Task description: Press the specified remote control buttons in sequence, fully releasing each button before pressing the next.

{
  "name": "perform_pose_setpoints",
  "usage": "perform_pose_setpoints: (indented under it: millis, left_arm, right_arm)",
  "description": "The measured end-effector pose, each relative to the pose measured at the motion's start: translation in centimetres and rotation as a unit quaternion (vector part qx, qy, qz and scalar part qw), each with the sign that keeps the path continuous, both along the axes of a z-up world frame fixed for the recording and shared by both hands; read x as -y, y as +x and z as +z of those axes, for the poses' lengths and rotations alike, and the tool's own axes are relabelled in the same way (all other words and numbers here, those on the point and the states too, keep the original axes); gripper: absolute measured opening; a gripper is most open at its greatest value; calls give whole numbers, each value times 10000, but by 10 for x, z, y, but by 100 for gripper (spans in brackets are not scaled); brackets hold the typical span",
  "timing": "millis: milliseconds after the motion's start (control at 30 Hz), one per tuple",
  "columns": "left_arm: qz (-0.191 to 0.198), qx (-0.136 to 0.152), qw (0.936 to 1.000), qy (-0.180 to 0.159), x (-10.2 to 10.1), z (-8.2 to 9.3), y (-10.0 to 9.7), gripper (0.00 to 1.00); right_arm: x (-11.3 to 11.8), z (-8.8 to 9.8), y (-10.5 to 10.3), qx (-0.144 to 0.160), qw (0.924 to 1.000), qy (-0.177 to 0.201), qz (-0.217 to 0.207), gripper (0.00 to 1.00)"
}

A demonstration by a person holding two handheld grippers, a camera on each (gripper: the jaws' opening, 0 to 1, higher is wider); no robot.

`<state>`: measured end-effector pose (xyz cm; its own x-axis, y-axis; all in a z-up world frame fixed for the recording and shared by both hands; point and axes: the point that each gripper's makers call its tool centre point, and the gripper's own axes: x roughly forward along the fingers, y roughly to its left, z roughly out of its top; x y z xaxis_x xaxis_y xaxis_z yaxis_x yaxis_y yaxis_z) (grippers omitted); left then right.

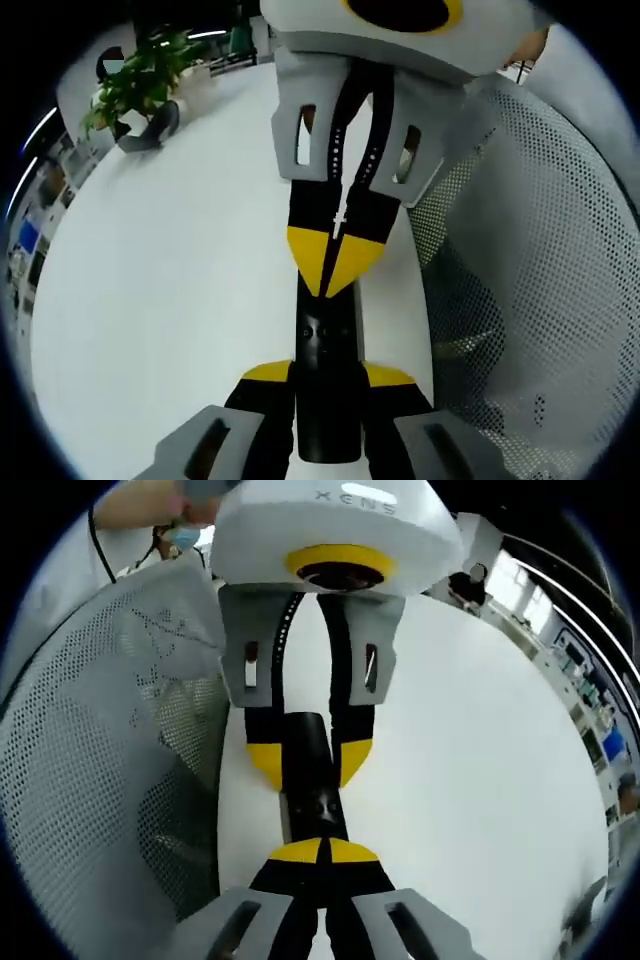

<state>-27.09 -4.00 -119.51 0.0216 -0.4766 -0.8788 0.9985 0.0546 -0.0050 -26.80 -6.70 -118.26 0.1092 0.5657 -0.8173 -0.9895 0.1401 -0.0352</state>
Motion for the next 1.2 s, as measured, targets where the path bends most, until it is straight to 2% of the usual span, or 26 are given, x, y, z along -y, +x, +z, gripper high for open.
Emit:
perform_pose_setpoints:
  millis: [100,133,167,333,433,567,633,767,867,933,1000,1067,1133,1200]
  left_arm:
    - [-86,47,9999,-74,0,0,-1,24]
    - [-82,38,9999,-82,0,0,0,24]
    - [-84,27,9999,-81,0,0,0,24]
    - [-114,25,9999,-54,1,0,0,24]
    - [-70,-2,9999,-121,0,1,0,24]
    - [-68,-10,9998,-204,0,1,0,24]
    - [-76,-18,9997,-250,0,1,0,24]
    - [-87,-15,9995,-304,0,1,1,24]
    - [-118,1,9995,-309,1,1,1,24]
    - [-130,5,9996,-253,1,0,2,24]
    - [-148,22,9998,-154,2,0,2,24]
    - [-147,14,9998,-124,1,0,2,24]
    - [-141,2,9998,-144,1,0,2,24]
    - [-131,2,9997,-192,0,0,2,24]
  right_arm:
    - [-8,2,-3,52,9999,76,125,0]
    - [-8,0,-4,190,9990,-115,377,0]
    - [-6,-1,-1,330,9984,-223,407,0]
    - [-6,0,-4,261,9982,-166,513,0]
    - [-10,1,-6,313,9965,-129,762,0]
    - [-12,-1,-5,482,9927,-359,1042,0]
    - [-11,-1,-3,421,9930,-359,1039,0]
    - [-11,0,-3,4,9975,-80,702,0]
    - [-9,2,-2,-165,9975,28,686,0]
    - [-9,6,5,-12,9985,94,548,5]
    - [-9,10,6,-141,9982,134,558,3]
    - [-8,11,8,-88,9983,134,553,3]
    - [-7,9,4,-212,9979,99,605,5]
    - [-7,7,0,-213,9973,44,697,4]
